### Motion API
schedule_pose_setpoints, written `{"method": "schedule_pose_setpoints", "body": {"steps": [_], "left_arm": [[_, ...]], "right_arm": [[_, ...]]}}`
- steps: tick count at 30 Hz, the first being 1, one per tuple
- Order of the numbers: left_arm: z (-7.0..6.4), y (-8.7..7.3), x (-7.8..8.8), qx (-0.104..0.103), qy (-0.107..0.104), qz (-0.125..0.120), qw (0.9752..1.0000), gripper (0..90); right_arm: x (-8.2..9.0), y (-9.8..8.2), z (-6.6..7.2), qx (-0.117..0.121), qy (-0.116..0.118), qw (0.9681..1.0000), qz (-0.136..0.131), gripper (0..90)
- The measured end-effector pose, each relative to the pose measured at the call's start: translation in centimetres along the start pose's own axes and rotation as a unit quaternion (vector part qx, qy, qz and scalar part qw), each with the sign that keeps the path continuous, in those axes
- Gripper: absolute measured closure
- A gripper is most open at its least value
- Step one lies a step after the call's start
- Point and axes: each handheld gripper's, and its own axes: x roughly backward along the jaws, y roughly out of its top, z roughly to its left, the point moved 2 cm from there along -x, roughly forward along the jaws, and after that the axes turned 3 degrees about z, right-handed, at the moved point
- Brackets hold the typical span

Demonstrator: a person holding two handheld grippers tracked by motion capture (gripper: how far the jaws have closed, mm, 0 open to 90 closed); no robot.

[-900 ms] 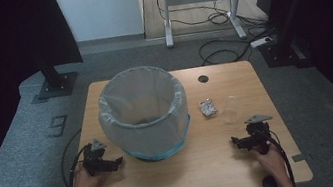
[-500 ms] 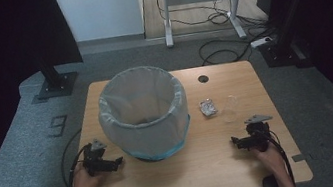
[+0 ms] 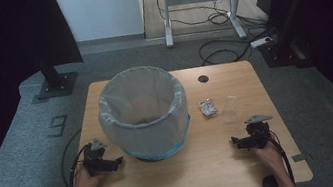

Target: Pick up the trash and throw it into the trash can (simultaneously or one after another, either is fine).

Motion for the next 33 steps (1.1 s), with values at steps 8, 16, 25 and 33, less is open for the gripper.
{"method": "schedule_pose_setpoints", "body": {"steps": [8,16,25,33], "left_arm": [[0.0,0.0,0.0,0.000,0.000,0.000,1.0000,0.0],[0.0,0.0,0.0,0.000,0.000,0.000,1.0000,0.0],[0.0,0.0,0.0,0.001,0.001,0.000,1.0000,0.0],[0.0,0.1,0.0,0.001,0.001,0.000,1.0000,0.0]], "right_arm": [[0.0,0.3,-0.4,-0.007,-0.008,0.9999,0.009,0.0],[0.2,1.3,-1.0,-0.009,-0.011,0.9999,-0.007,1.8],[-0.1,2.9,-1.9,-0.013,-0.006,0.9998,-0.015,2.5],[-0.9,4.0,-2.6,-0.028,-0.003,0.9995,-0.016,2.2]]}}
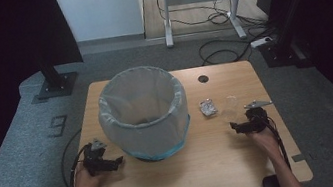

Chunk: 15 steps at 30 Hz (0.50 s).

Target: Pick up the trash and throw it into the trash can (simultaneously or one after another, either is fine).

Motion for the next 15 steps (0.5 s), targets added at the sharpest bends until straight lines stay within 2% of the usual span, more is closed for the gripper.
{"method": "schedule_pose_setpoints", "body": {"steps": [3,6,9,15], "left_arm": [[0.0,0.0,0.0,0.000,0.000,0.000,1.0000,0.0],[0.0,0.0,0.0,0.000,0.000,0.000,1.0000,0.0],[0.0,0.0,0.0,0.000,0.000,0.000,1.0000,0.0],[0.0,0.0,0.0,0.000,0.000,0.000,1.0000,0.0]], "right_arm": [[-0.3,0.2,-0.1,-0.004,0.001,1.0000,0.003,2.2],[-0.7,0.9,0.1,0.004,-0.002,1.0000,0.002,1.8],[-1.1,1.4,0.1,0.003,-0.007,1.0000,0.003,2.1],[-1.5,2.3,0.3,0.005,-0.002,1.0000,-0.001,4.2]]}}
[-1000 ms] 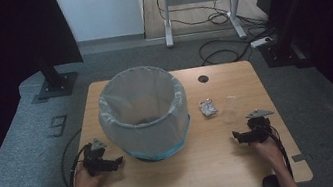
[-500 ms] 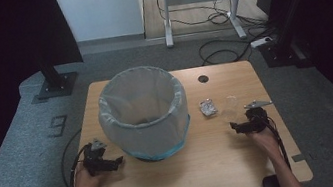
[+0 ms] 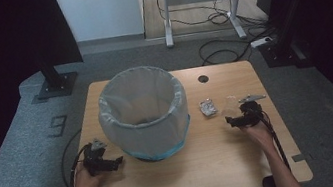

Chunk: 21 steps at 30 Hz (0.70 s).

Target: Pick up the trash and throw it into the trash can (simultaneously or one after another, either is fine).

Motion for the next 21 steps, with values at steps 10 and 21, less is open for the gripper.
{"method": "schedule_pose_setpoints", "body": {"steps": [10,21], "left_arm": [[0.0,0.0,0.0,0.000,0.001,0.000,1.0000,0.0],[0.0,0.0,0.0,-0.001,0.000,0.001,1.0000,0.0]], "right_arm": [[-1.9,1.3,0.1,0.002,-0.001,0.9999,0.013,10.9],[-2.8,1.5,0.2,-0.002,-0.001,0.9995,0.032,28.1]]}}
